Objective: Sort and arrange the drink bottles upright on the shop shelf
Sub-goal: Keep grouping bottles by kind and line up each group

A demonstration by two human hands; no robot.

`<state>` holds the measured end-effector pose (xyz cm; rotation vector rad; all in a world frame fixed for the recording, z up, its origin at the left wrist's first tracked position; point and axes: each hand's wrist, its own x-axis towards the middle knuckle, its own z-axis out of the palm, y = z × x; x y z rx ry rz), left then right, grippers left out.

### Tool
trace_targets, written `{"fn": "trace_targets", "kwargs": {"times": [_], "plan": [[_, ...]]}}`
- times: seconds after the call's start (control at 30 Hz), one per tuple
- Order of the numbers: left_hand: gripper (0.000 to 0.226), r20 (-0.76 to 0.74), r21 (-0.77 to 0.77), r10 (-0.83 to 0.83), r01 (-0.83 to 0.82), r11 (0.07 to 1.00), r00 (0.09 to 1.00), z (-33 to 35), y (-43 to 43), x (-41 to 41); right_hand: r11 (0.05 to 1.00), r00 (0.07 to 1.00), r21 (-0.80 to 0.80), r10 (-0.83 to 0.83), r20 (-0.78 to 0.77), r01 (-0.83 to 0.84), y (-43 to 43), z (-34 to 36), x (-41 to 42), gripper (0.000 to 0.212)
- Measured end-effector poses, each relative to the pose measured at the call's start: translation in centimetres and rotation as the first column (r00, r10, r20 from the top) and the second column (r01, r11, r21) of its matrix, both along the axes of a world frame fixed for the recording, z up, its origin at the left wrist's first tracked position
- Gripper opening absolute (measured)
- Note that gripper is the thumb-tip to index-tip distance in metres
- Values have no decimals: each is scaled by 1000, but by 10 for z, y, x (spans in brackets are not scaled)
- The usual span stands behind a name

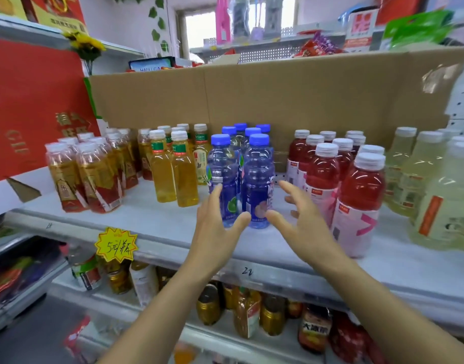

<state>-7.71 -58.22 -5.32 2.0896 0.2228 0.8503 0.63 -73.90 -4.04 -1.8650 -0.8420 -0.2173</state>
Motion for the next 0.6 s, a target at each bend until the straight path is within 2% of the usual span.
{"fn": "trace_targets", "kwargs": {"times": [0.1, 0.2, 0.43, 0.6], "plan": [[54, 26, 21, -18, 18, 1000, 999, 3, -27, -19, 998, 986, -47, -24, 166, 32, -30, 1, -24, 36], [33, 67, 38, -117, 115, 993, 991, 3, -62, -35, 997, 983, 2, -70, 169, 71, -69, -2, -39, 22], [26, 56, 49, -392, 390, 920, 918, 1, -161, -24, 961, 958, 126, -262, 115, 247, -180, -7, -40, 20], [26, 59, 19, -568, 568, 823, 821, 12, -250, 19, 933, 930, 110, -353, 107, 342, -268, 0, -6, 18]]}}
